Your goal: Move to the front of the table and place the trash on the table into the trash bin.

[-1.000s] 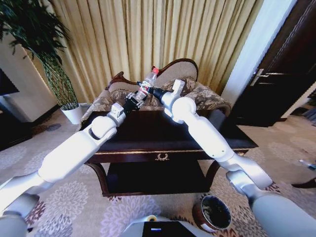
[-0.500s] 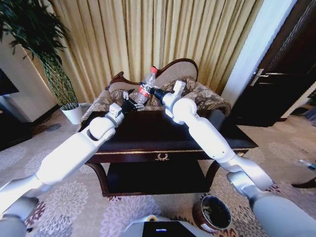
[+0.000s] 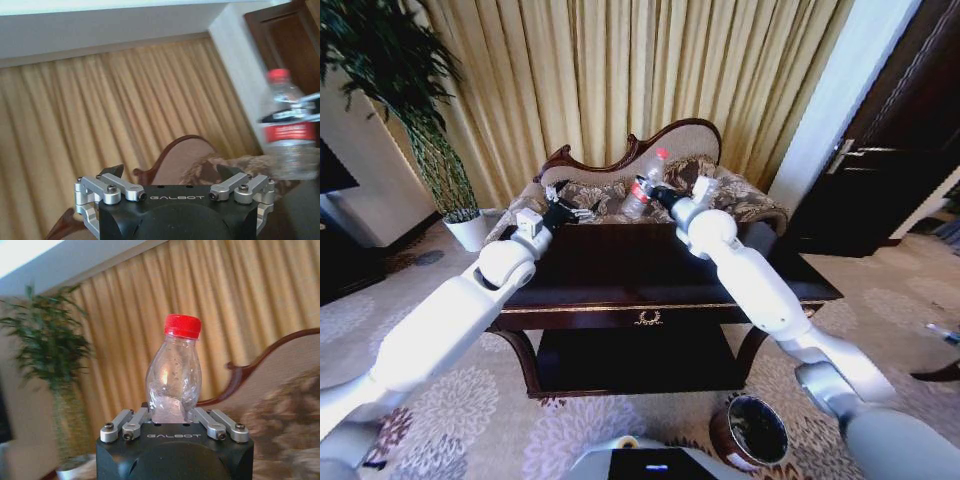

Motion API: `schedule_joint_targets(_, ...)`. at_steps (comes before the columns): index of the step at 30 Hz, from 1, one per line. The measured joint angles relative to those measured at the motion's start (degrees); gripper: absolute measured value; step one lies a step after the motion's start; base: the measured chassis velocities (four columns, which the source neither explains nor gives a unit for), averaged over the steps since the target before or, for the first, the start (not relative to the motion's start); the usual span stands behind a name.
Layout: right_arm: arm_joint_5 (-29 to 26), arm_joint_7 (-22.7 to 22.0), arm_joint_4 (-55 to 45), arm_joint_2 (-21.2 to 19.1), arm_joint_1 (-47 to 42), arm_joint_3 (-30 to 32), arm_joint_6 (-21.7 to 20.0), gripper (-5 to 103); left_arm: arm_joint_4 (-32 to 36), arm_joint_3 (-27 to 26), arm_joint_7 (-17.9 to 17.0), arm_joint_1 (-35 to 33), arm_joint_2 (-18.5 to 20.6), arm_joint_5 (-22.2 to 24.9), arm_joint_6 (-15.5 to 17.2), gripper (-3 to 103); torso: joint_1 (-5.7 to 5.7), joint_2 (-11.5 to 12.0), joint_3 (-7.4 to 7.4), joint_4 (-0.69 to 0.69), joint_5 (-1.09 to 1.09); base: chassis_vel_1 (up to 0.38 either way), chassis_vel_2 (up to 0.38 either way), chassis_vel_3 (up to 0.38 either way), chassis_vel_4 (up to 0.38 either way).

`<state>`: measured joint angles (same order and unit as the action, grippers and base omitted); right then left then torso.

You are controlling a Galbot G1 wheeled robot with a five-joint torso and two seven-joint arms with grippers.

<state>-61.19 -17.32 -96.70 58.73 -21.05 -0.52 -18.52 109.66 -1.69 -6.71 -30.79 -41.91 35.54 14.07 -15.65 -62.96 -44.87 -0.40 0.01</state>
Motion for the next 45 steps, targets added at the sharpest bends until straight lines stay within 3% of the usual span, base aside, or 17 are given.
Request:
schedule_joint_targets(9, 12.7, -6.2, -4.1, -5.2, -9.4, 4.0, 0.4, 26, 4.4, -10.4, -7.1, -11.0, 1.4, 2.4, 2.1, 100, 0.0, 0.0, 0.0, 0.0, 0.0, 0.0, 0.0, 0.0, 0.0)
schedule_joint_targets(17, 19.2, -6.5, -9.2, -10.4, -20.3, 13.2, 0.3, 26, 7.4, -23.0, -5.7, -22.1, 2.7, 4.1, 2.9, 100, 0.0, 0.0, 0.01, -0.01, 0.0, 0.0, 0.0, 0.0, 0.0)
schedule_joint_targets(25, 18.7, -6.5, -13.3, -14.5, -26.4, 19.3, 0.3, 26, 9.3, -35.1, -3.6, -32.1, 2.2, 5.3, 2.8, 100, 0.01, 0.0, 0.01, 0.03, -0.02, 0.0, 0.0, 0.0, 0.0)
schedule_joint_targets(32, 17.2, -8.5, -16.1, -16.1, -27.5, 20.4, -1.3, 26, 10.8, -37.9, -3.7, -34.5, 2.2, 6.5, 2.9, 100, 0.01, 0.0, 0.0, 0.0, 0.0, 0.0, 0.0, 0.0, 0.0)
schedule_joint_targets(45, 17.6, -8.5, -18.1, -16.1, -32.5, 24.5, -1.3, 26, 10.8, -38.2, -3.7, -34.0, 3.0, 6.7, 3.0, 100, -0.01, 0.0, -0.01, -0.01, 0.0, 0.042, -0.047, -0.05, 0.043)
